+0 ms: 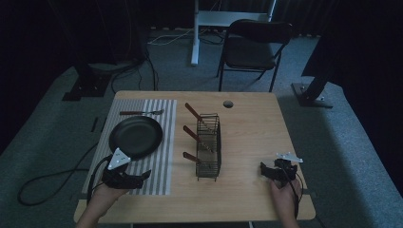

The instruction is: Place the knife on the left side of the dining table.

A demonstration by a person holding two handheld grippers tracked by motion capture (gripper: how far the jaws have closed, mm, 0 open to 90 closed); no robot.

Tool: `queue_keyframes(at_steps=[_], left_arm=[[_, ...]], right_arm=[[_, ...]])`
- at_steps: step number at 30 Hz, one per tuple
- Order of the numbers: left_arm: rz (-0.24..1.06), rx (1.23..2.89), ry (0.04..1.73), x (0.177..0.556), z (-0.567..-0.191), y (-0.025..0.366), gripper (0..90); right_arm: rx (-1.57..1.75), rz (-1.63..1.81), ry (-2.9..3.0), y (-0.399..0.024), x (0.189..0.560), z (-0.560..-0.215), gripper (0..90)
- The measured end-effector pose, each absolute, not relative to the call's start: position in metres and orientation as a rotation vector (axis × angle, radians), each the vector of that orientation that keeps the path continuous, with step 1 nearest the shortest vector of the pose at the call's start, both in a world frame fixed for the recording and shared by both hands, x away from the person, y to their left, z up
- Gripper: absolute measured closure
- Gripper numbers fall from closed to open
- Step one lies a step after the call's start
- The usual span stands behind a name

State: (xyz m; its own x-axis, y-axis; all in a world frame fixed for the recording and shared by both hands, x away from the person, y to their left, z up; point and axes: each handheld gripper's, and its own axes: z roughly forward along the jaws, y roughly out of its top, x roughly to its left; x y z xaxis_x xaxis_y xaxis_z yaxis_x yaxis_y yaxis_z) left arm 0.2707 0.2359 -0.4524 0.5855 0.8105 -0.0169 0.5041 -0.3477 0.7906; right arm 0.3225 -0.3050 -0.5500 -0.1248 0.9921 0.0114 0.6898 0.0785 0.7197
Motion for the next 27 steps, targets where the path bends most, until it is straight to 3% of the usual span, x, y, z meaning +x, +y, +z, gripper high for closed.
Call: queue_keyframes(at_steps=[27], left_arm=[[0.489,1.990,0.892,0.304,-0.417,0.204,7.7]], right_arm=[[1.656,0.806,1.871,-0.305,0.322,-0.550,11.3]])
